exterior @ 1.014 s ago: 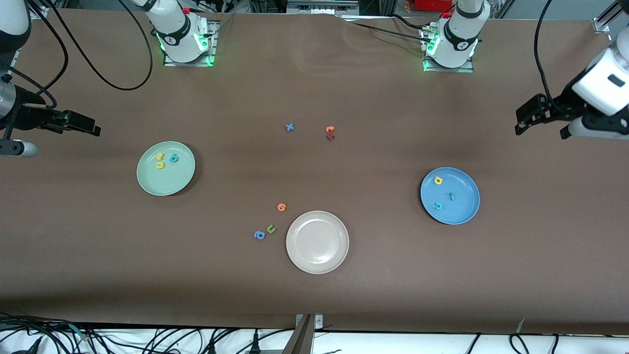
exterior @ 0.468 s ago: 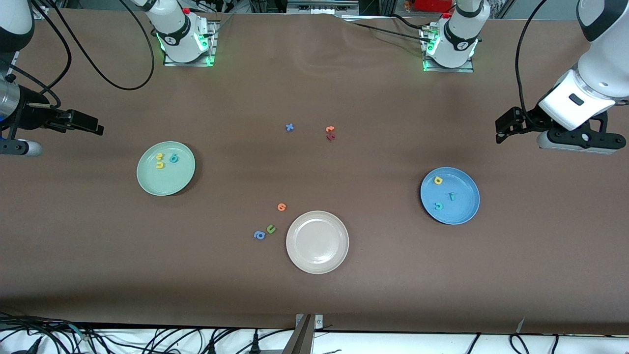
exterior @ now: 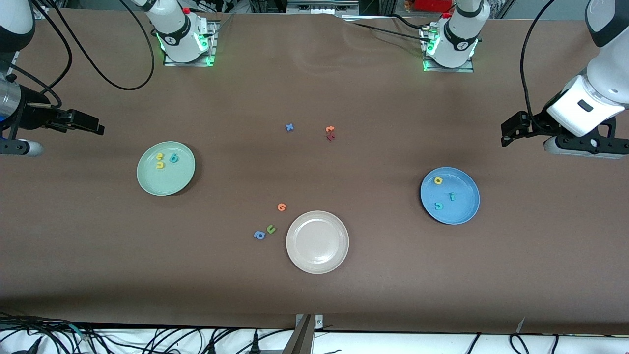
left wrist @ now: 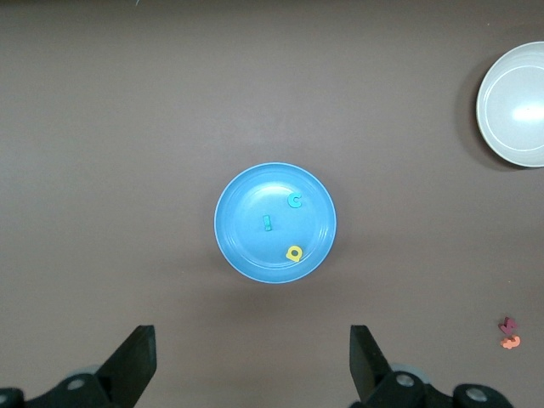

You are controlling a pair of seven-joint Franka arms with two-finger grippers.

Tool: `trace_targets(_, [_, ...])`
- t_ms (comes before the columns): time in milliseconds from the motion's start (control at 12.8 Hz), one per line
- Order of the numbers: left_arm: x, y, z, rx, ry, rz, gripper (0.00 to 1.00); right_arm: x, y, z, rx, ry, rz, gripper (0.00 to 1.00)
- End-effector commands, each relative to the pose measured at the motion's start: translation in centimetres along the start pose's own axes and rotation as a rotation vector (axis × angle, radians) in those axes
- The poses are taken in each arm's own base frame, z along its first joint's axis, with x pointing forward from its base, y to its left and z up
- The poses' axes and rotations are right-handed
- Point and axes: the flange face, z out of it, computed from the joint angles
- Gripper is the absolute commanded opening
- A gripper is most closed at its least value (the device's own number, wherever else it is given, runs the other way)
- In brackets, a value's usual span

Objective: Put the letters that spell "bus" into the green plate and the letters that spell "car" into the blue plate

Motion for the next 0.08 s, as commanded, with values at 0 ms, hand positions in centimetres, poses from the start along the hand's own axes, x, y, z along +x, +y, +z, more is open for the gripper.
trace_targets(0, [0.03,-1.03,-0.16,-0.001,-0.048,0.005,1.00,-0.73,-0.23,-1.94,-0.005,0.001,0.011,0.99])
